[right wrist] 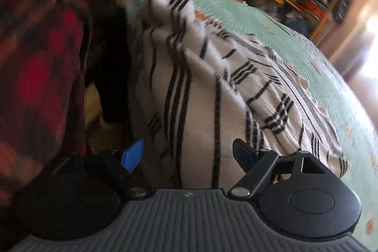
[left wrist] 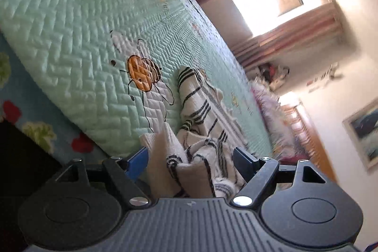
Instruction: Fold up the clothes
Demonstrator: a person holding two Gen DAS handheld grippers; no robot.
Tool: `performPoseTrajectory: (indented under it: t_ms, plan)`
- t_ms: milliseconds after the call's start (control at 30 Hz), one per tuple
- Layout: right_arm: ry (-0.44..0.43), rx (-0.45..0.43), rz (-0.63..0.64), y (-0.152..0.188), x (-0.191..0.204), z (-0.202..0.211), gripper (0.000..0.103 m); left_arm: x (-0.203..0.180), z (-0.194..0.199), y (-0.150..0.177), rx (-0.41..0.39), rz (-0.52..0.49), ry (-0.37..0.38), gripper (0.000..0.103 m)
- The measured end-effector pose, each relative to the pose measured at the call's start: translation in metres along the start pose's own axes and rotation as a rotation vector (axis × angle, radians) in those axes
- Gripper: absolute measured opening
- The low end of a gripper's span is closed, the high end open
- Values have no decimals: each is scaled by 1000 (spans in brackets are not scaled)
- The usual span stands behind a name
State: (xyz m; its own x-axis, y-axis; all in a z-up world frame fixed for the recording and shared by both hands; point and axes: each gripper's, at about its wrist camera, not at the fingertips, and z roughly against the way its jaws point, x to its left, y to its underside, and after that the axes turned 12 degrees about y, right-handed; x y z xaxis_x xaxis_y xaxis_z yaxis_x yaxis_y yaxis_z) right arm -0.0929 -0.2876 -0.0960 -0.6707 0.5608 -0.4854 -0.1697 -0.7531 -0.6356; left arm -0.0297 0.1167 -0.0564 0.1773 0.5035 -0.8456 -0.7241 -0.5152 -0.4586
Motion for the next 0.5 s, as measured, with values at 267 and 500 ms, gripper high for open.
performPoseTrajectory:
  t_ms: [267, 500]
  plan:
    - [32, -13, 33, 8, -7, -28, 85, -38, -50, 21, 174, -215, 39, 92]
    - [-101, -33, -315, -4, -84, -22, 15, -48, -87, 11, 296, -230, 23, 91]
